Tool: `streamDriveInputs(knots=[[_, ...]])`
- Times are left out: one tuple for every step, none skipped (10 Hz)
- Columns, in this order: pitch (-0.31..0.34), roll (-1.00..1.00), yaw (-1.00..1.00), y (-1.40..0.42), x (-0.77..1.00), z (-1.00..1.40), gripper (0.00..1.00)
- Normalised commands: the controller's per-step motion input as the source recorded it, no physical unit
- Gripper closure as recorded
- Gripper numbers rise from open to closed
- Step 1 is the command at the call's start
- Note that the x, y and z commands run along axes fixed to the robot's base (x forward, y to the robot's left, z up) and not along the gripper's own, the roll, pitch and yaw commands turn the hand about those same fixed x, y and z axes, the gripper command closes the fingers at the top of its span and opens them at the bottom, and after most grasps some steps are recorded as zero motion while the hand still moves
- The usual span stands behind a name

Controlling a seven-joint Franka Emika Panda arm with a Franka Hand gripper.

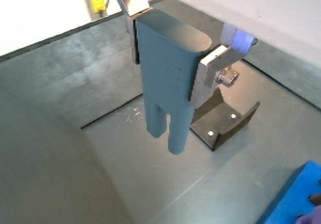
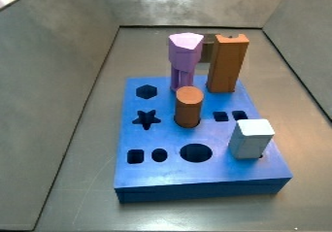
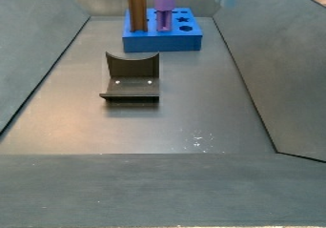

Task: Pick up the square-circle object. Move up. Rotate the square-circle object. Move to above the board. Insert the square-circle object.
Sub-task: Move to above the board.

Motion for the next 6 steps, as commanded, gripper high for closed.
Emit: streamDriveInputs(knots=[[0.045, -0.01, 1.0, -1.0, 0.33, 0.11, 1.0], [0.053, -0.01, 1.0, -1.0, 0.36, 0.11, 1.0], [0.059, -0.02, 1.0, -1.0, 0.37, 0.11, 1.0], [0.065, -0.01, 1.0, -1.0, 0.37, 0.12, 1.0], [0.068, -0.01, 1.0, -1.0, 0.37, 0.12, 1.0], [0.079, -0.01, 1.0, -1.0, 0.4, 0.13, 1.0]])
